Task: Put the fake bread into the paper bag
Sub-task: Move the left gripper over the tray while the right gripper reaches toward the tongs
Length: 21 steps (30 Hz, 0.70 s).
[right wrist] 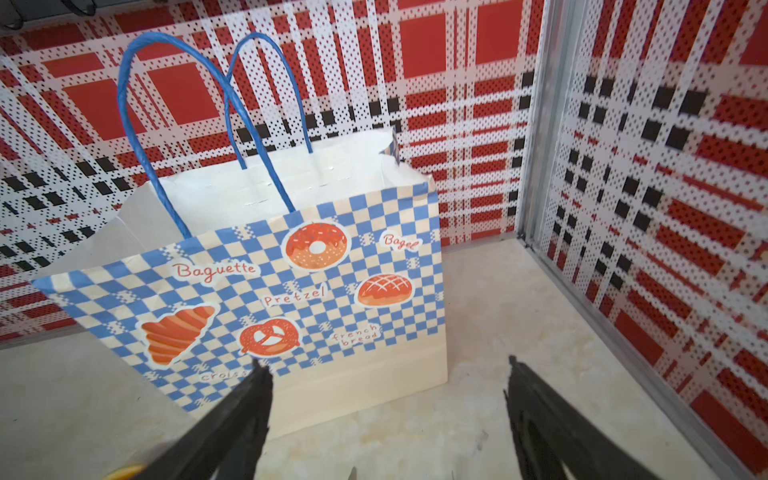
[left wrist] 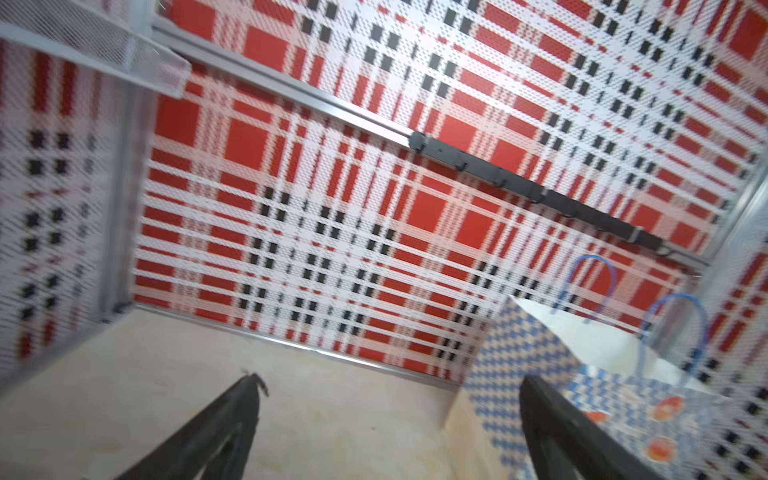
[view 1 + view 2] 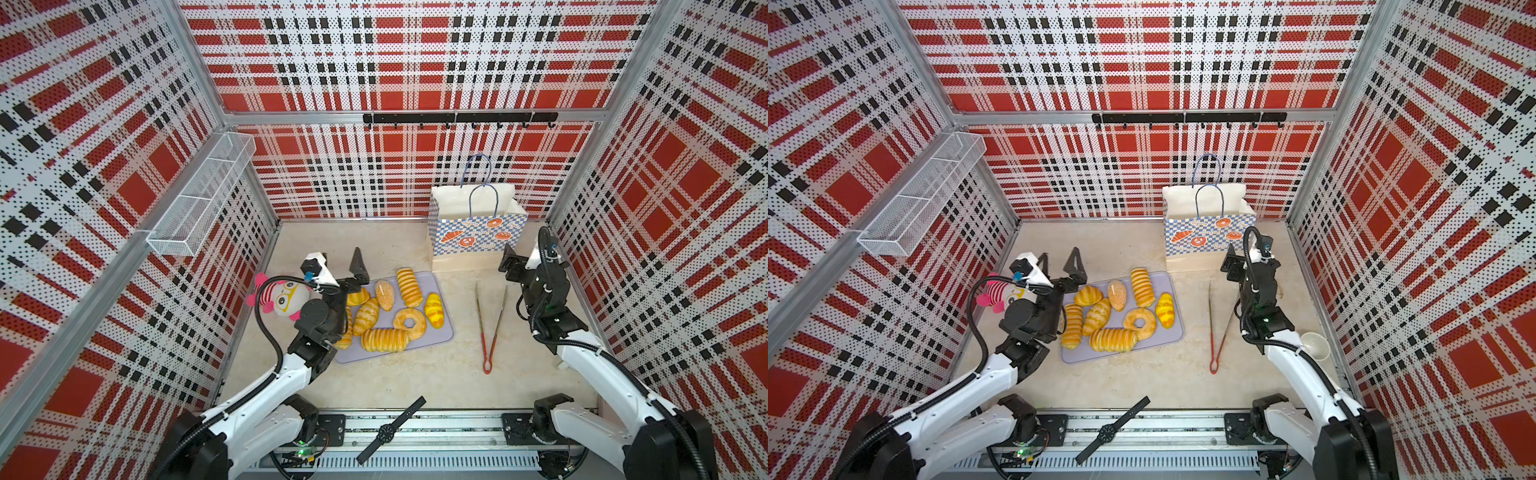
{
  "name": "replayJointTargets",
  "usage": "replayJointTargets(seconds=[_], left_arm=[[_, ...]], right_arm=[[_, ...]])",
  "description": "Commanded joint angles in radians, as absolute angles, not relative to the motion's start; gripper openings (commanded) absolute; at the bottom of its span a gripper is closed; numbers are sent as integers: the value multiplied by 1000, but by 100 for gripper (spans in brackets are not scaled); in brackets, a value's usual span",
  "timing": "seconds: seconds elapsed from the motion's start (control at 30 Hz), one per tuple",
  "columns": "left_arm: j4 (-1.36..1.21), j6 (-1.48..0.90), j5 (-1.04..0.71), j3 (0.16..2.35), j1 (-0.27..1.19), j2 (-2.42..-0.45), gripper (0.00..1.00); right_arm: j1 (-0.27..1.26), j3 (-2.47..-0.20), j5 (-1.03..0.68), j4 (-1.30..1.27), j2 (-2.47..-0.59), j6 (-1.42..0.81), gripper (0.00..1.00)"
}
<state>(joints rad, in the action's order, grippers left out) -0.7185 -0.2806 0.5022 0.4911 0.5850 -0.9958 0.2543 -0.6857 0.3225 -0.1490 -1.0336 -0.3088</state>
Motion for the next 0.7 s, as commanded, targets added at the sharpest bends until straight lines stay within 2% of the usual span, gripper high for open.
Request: replayJointTargets(seconds=[0.0, 0.23, 0.4, 0.67], left_arm=[[-551, -501, 444, 525, 651, -1097, 100], [-543, -594, 230, 585, 745, -1315, 99], [-647, -628, 81, 520, 764, -1386, 100], [-676, -630, -200, 600, 771, -1520, 100]], right_arm=[[279, -665, 214, 244, -1017, -442, 88], [338, -526, 193, 346, -896, -543, 85], [344, -494, 137, 391, -922, -579, 85], [403, -484, 125, 417, -1003, -610, 88]])
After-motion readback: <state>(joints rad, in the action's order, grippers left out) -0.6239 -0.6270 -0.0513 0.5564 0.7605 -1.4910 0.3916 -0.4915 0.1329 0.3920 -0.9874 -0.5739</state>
